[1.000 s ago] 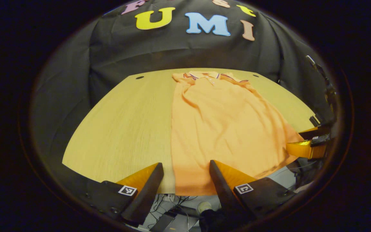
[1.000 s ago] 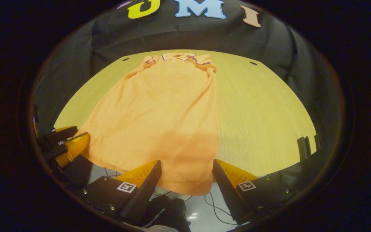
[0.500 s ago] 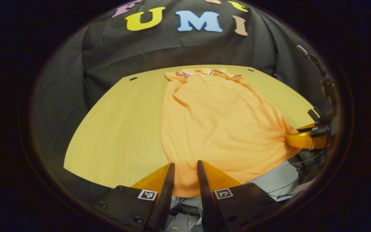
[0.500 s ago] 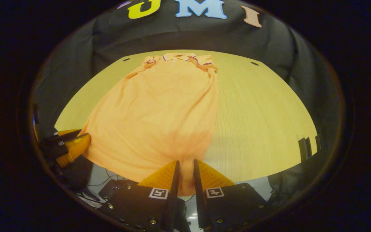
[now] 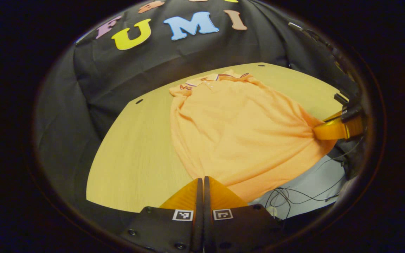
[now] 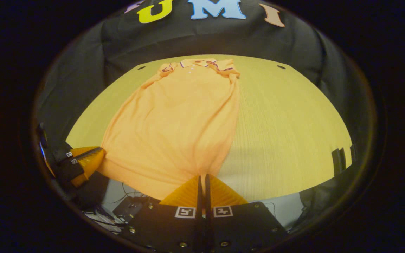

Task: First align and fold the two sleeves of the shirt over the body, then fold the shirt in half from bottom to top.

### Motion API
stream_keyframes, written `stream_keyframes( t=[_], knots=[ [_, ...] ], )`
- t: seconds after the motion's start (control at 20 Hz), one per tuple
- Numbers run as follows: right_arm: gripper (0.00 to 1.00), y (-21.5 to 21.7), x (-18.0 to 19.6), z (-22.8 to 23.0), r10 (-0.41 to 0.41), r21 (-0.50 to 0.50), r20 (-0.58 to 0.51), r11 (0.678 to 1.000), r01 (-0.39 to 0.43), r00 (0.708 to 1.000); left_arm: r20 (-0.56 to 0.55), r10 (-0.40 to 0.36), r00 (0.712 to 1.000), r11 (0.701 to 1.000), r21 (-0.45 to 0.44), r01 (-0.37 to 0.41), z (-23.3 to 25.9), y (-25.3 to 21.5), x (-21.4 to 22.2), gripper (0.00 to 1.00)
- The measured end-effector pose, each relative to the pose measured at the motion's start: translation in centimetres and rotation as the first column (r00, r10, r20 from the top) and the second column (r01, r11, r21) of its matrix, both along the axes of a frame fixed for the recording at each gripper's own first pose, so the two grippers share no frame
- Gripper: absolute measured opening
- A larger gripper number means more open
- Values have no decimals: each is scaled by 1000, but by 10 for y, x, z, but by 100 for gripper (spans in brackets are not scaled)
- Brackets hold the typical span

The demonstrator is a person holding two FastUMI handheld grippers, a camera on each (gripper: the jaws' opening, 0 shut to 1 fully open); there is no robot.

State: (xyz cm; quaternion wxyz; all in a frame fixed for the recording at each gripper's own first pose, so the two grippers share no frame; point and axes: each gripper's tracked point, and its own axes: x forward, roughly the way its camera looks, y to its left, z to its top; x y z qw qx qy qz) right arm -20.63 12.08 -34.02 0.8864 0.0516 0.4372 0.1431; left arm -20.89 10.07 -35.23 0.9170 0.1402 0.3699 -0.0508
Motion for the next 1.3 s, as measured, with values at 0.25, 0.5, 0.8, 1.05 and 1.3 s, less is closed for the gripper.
stream_keyframes(
  t=[0.25, 0.5, 0.8, 1.05, 1.3],
  knots=[
    [4, -5, 2, 5, 29, 34, -12, 999, -29, 1000, -22, 85, 996, 995, -49, -86, 12, 2, 5, 7],
    [4, -13, 17, 41, 34, 86, 62, 996, -39, 997, 43, 133, 990, 989, -74, -130, 55, -7, 26, 6],
    [4, -31, 52, 91, 11, 71, 179, 997, -24, 984, 129, 132, 983, 986, -115, -117, 98, -24, 63, 7],
    [4, -42, 93, 126, -49, 69, 250, 997, 33, 967, 187, 109, 976, 983, -164, -78, 131, -33, 111, 6],
    [4, -43, 155, 157, -101, 48, 302, 995, 90, 948, 217, 110, 970, 968, -246, -55, 154, -31, 189, 6]
  ],
)
